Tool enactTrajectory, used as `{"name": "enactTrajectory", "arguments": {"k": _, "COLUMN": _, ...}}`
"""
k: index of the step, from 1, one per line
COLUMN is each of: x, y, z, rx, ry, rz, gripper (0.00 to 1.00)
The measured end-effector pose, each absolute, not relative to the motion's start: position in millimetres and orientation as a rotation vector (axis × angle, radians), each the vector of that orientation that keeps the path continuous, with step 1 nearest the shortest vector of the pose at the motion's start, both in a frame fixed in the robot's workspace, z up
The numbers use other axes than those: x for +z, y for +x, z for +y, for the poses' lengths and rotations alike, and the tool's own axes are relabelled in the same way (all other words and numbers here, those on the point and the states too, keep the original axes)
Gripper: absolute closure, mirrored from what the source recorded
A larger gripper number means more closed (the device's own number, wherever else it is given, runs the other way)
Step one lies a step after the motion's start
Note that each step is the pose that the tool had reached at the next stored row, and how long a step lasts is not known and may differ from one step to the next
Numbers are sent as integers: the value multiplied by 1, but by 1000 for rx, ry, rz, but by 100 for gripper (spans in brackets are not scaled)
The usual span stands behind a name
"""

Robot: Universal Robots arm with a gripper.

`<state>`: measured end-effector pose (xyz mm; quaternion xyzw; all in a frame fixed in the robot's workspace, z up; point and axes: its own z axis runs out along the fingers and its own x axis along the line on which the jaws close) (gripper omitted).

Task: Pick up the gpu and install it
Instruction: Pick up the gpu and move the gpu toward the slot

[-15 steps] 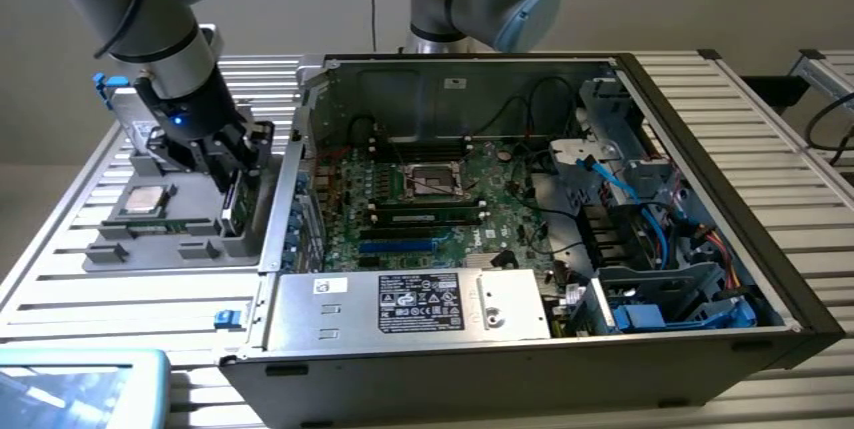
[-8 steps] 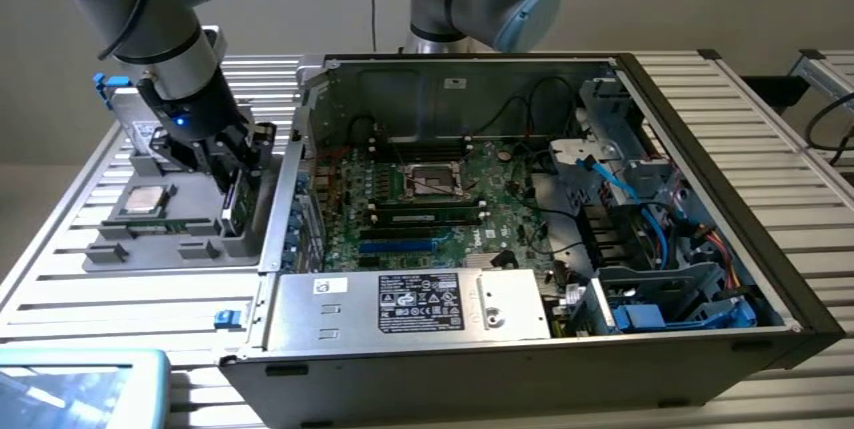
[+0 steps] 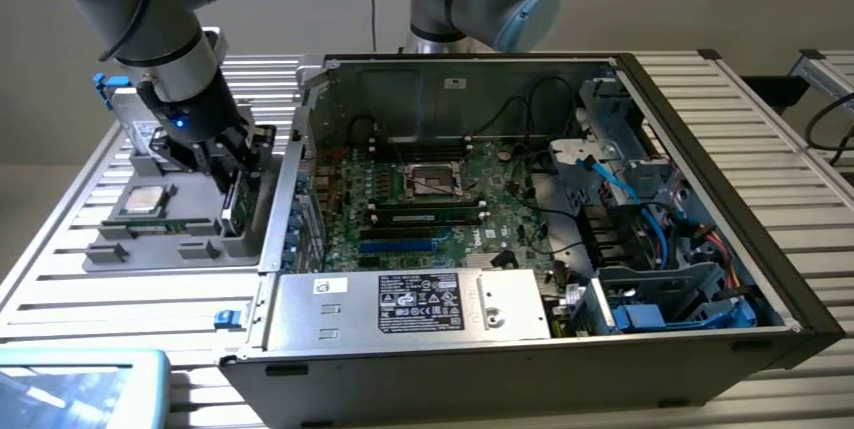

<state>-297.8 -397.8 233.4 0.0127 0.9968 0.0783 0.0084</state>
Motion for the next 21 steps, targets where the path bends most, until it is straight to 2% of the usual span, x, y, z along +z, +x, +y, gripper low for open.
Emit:
{"name": "enactTrajectory", "arguments": {"k": 17, "x": 228, "y": -296, "z": -398, "rx": 250, "ry": 40, "rz": 3123, "gripper": 56}}
{"name": "enactTrajectory", "arguments": {"k": 18, "x": 228, "y": -296, "z": -398, "rx": 250, "ry": 40, "rz": 3123, "gripper": 58}}
{"name": "enactTrajectory", "arguments": {"k": 19, "x": 228, "y": -296, "z": -398, "rx": 249, "ry": 39, "rz": 3123, "gripper": 65}}
{"name": "enactTrajectory", "arguments": {"k": 20, "x": 228, "y": -296, "z": -398, "rx": 249, "ry": 38, "rz": 3124, "gripper": 65}}
{"name": "enactTrajectory", "arguments": {"k": 21, "x": 228, "y": -296, "z": -398, "rx": 249, "ry": 35, "rz": 3124, "gripper": 71}}
